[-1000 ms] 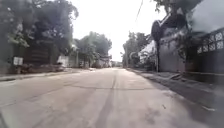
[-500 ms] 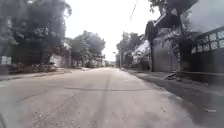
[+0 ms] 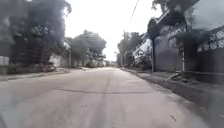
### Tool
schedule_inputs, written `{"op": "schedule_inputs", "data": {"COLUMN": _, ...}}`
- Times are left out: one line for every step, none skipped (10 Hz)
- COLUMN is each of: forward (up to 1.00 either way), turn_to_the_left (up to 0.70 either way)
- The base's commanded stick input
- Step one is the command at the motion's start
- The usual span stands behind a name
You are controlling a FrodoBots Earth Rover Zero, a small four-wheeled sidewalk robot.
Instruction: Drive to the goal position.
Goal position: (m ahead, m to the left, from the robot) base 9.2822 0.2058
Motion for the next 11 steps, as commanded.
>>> {"op": "schedule_inputs", "data": {"forward": 0.5, "turn_to_the_left": 0.0}}
{"op": "schedule_inputs", "data": {"forward": 0.5, "turn_to_the_left": 0.0}}
{"op": "schedule_inputs", "data": {"forward": 0.5, "turn_to_the_left": 0.0}}
{"op": "schedule_inputs", "data": {"forward": 0.5, "turn_to_the_left": 0.0}}
{"op": "schedule_inputs", "data": {"forward": 0.5, "turn_to_the_left": 0.0}}
{"op": "schedule_inputs", "data": {"forward": 0.5, "turn_to_the_left": 0.0}}
{"op": "schedule_inputs", "data": {"forward": 0.5, "turn_to_the_left": 0.0}}
{"op": "schedule_inputs", "data": {"forward": 0.5, "turn_to_the_left": 0.0}}
{"op": "schedule_inputs", "data": {"forward": 0.5, "turn_to_the_left": 0.0}}
{"op": "schedule_inputs", "data": {"forward": 0.5, "turn_to_the_left": 0.0}}
{"op": "schedule_inputs", "data": {"forward": 0.5, "turn_to_the_left": 0.0}}
